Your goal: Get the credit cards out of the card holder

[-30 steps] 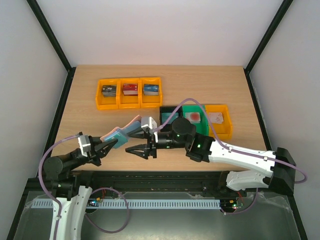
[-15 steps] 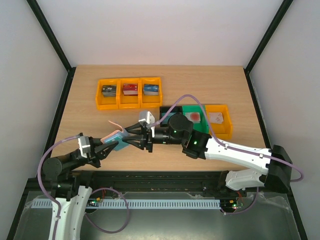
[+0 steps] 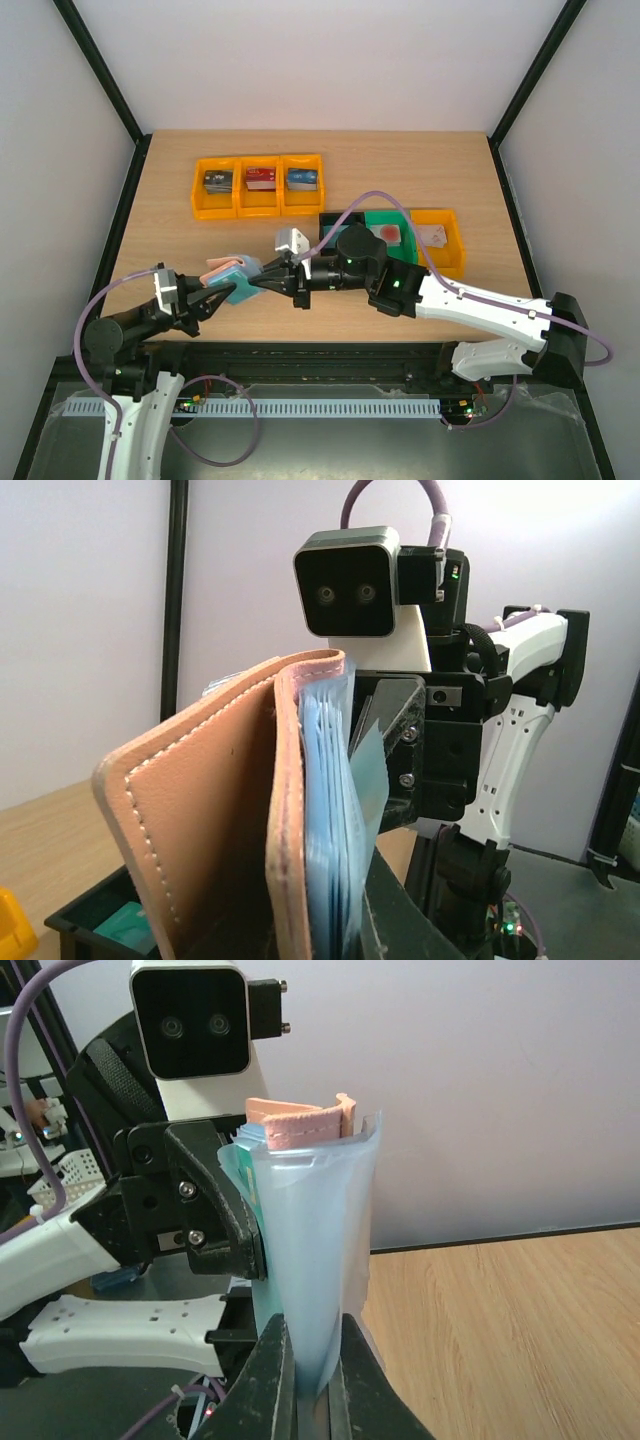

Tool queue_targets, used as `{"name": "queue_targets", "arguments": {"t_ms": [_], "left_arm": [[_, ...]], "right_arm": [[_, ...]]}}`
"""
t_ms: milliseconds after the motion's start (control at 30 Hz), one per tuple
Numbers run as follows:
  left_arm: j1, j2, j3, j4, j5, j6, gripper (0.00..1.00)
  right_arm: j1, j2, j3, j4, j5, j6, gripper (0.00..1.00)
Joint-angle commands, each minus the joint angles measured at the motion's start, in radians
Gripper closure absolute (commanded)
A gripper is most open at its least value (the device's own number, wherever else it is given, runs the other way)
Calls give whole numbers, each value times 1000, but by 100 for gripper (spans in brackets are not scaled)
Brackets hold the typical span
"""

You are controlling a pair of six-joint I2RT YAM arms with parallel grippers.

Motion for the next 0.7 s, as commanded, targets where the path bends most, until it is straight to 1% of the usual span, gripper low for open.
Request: {"name": "queue_targets", "arguments": {"t_ms": [0,33,100,167,233,400,500,633,667], "left_arm": [[-6,-15,1,30,12,-54,98],[-6,-16,-4,29,-4,-74,96],[-5,-22,-16,18,-31,-105,85],[-3,-29,-21,2,-31,-99,73],[0,-35,-13,-34,-28,-73,68],[14,-49,14,-102,-18,-29,66],[25,-50,20,-120,-1,-7,68],[30,-53,22,-138,14,21,79],[32,-53,25,-138,23,25,80]], "right_arm": [[-5,15,29,-19,-44,4,98],[-4,6,25,-14,-48,8,98],[-6,-21,11,-2,-51,17,98],[-11,-55,-9,22,-41,34,98],[-22,-85,-27,40,-44,47,98],[-38,-105,-30,22,-46,52,99],[-46,-102,-23,17,-65,55,98],[-54,-109,-19,12,-80,52,98],[-56,-109,-20,9,-80,51,98]]}}
